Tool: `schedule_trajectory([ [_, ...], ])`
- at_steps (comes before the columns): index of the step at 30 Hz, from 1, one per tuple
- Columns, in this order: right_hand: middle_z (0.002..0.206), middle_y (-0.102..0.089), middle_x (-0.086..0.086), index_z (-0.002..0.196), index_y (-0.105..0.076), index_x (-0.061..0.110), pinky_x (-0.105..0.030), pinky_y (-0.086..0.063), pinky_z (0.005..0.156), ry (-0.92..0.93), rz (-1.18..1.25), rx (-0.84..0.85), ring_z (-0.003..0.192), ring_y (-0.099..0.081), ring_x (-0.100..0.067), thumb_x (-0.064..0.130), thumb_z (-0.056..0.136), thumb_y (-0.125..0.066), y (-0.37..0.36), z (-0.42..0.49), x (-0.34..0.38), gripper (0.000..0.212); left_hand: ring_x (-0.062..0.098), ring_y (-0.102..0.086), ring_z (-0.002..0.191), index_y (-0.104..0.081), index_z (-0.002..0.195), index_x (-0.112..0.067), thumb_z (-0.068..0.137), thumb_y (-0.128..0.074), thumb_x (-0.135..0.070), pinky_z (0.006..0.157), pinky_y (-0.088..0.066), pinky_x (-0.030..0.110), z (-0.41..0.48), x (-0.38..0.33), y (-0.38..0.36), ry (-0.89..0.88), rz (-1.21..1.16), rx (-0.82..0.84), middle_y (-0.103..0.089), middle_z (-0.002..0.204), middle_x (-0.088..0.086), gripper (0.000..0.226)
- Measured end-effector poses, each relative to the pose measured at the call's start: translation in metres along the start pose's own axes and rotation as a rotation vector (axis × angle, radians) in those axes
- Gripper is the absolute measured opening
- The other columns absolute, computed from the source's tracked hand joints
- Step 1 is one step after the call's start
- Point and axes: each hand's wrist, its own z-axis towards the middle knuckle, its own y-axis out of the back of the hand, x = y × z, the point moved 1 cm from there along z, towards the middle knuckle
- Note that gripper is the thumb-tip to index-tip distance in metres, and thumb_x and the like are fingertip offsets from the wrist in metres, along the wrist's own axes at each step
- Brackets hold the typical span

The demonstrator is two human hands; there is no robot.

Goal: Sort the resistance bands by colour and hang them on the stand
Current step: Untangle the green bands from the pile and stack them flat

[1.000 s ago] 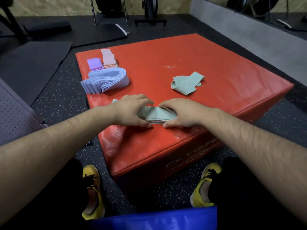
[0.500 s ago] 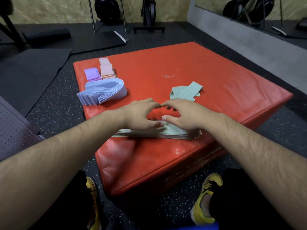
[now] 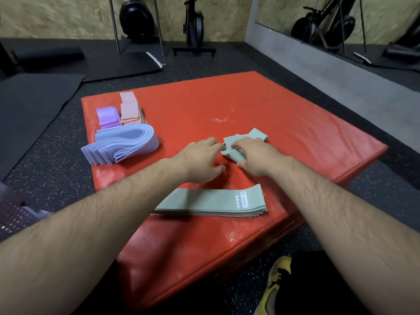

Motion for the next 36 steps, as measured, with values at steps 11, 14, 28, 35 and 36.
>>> schedule_trajectory([
  [11,0.070,-0.057,0.010,0.086,-0.060,0.021,-0.032,-0.040,0.072,-0.042,0.303,-0.191,0.078,-0.056,-0.017,0.042,0.083,-0.072,0.042,0.004,0.010,0.025,0.024,-0.058,0.112,-0.052,0.132,-0.017,0.089,-0.067,-0.035,0.097,-0.046,0.042,0.006,0.016,0.014,0.049,-0.218,-0.140,-0.051,0.127,0.003,0.049],
  [14,0.075,-0.064,0.006,0.082,-0.064,0.020,-0.030,-0.043,0.062,-0.034,0.505,-0.273,0.068,-0.057,-0.012,0.040,0.084,-0.074,0.057,-0.002,0.023,0.023,0.014,-0.060,0.097,-0.053,0.128,-0.017,0.085,-0.076,-0.031,0.085,-0.048,0.024,0.002,0.014,0.022,0.024,-0.434,-0.274,-0.053,0.118,0.000,0.051],
  [28,0.081,-0.071,-0.015,0.099,-0.070,-0.003,-0.027,-0.055,0.063,-0.039,1.197,-0.018,0.068,-0.066,-0.023,0.006,0.091,-0.065,0.074,-0.021,0.067,0.012,0.012,-0.045,0.092,-0.057,0.117,-0.022,0.081,-0.066,-0.052,0.081,-0.040,0.026,-0.028,0.018,0.046,-0.062,-0.238,-0.497,-0.055,0.109,-0.008,0.047],
  [35,0.089,-0.070,-0.013,0.094,-0.070,0.005,-0.030,-0.057,0.071,-0.024,1.226,0.029,0.077,-0.068,-0.021,0.009,0.094,-0.063,0.068,-0.019,0.071,0.008,0.007,-0.054,0.077,-0.060,0.108,-0.025,0.091,-0.067,-0.040,0.074,-0.047,0.030,-0.035,0.023,0.046,-0.014,-0.342,-0.467,-0.053,0.104,-0.010,0.024],
  [36,0.090,-0.073,-0.013,0.097,-0.069,0.004,-0.028,-0.056,0.069,-0.026,1.217,0.035,0.077,-0.069,-0.019,0.009,0.094,-0.063,0.068,-0.019,0.071,0.008,0.007,-0.057,0.073,-0.061,0.106,-0.026,0.091,-0.066,-0.041,0.073,-0.049,0.032,-0.036,0.024,0.047,0.010,-0.352,-0.450,-0.053,0.103,-0.011,0.022],
])
